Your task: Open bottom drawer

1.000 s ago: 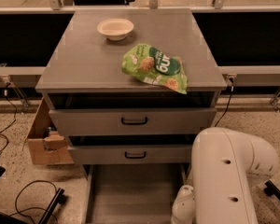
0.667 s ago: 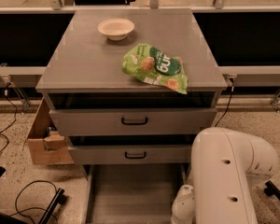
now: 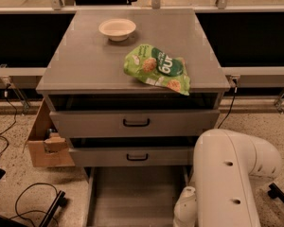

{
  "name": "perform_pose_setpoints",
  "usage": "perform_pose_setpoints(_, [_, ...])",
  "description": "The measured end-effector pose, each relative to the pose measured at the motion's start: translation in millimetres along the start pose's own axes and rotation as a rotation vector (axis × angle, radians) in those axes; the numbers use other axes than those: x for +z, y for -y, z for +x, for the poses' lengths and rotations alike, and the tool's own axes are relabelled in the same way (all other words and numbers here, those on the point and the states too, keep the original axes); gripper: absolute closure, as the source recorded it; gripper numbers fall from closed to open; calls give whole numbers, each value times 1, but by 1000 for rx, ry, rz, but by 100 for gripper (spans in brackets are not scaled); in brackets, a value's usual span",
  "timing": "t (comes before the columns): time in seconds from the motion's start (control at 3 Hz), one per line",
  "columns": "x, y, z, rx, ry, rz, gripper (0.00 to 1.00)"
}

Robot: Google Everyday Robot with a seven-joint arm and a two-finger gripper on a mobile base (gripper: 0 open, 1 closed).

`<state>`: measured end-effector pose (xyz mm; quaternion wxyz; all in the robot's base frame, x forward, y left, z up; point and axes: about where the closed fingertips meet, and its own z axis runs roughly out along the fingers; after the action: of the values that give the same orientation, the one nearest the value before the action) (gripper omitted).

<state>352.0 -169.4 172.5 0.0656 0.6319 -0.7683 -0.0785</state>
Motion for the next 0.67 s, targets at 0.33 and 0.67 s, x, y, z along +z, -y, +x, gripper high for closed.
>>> perform_pose_setpoints(0.33, [0,1,0,0,0,0,22])
perform_pose_setpoints(0.67, [0,1,0,0,0,0,1])
